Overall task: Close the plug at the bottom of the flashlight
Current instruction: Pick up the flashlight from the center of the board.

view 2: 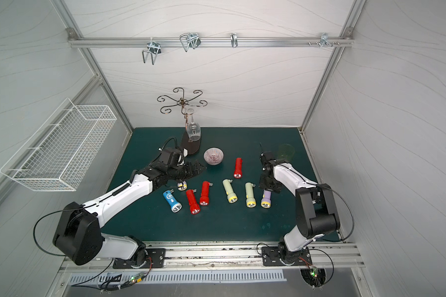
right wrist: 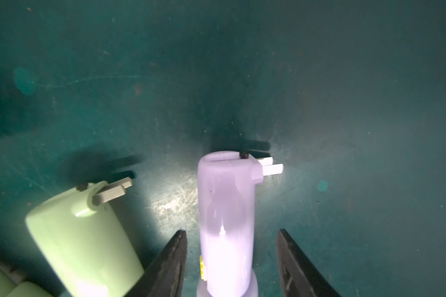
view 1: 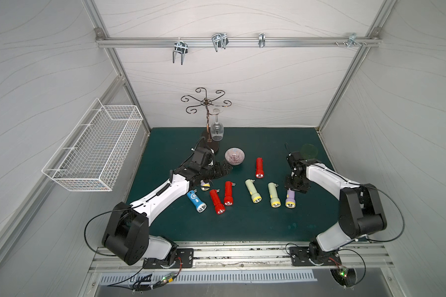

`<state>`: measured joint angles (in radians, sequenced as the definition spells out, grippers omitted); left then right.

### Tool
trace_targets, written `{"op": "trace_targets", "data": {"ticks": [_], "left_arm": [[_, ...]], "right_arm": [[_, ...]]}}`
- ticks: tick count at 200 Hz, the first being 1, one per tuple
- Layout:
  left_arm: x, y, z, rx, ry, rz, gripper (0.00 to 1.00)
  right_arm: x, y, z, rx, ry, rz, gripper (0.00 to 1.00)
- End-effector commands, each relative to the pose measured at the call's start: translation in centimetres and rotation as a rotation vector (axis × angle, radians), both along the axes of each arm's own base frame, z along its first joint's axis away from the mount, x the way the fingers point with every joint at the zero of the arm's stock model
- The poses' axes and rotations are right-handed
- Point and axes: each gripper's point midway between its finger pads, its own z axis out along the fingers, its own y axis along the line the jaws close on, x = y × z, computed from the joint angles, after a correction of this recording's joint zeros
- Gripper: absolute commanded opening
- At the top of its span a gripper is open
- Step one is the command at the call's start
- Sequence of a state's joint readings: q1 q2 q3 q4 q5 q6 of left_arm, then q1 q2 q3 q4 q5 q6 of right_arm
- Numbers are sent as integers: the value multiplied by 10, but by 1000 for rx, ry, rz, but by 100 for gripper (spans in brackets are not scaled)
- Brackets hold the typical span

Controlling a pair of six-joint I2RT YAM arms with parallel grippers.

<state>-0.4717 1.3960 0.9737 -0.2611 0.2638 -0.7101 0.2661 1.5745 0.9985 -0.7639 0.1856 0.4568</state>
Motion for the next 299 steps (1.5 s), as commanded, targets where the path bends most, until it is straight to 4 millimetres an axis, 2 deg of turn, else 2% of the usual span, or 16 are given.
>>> {"op": "trace_targets", "data": {"ticks": [1,46,99,133,175,207,215,225,252,271,299], "left_arm": [[7,-4,8,-12,-40,-3,100],[7,-5,7,-15,-33,-3,100],[7,-5,4,-10,-25,-3,100],[7,-4,3,-8,-21,0,100],[8,-3,7,-8,-32,5,100],[8,-1,13,-11,-55,10,99],[8,0,14,-10,-57,12,100],[9,2,15,-4,-67,15,100],[15,8,16,-10,-67,31,100],[22,12,18,-75,-37,53,100],[33,19,31,-113,-35,89,99]], "right_arm": [[5,3,-11,18,6,-22,56],[3,-4,-31,-21,52,-26,53],[1,-7,-42,-24,71,-27,43],[3,-11,-26,-42,30,-25,35],[14,-10,21,-34,-98,15,25],[34,24,67,72,-270,152,16],[40,37,80,109,-314,198,11],[47,53,95,157,-368,249,0],[73,97,136,289,-517,385,0],[91,128,158,364,-628,500,0],[110,171,193,434,-862,714,0]]}}
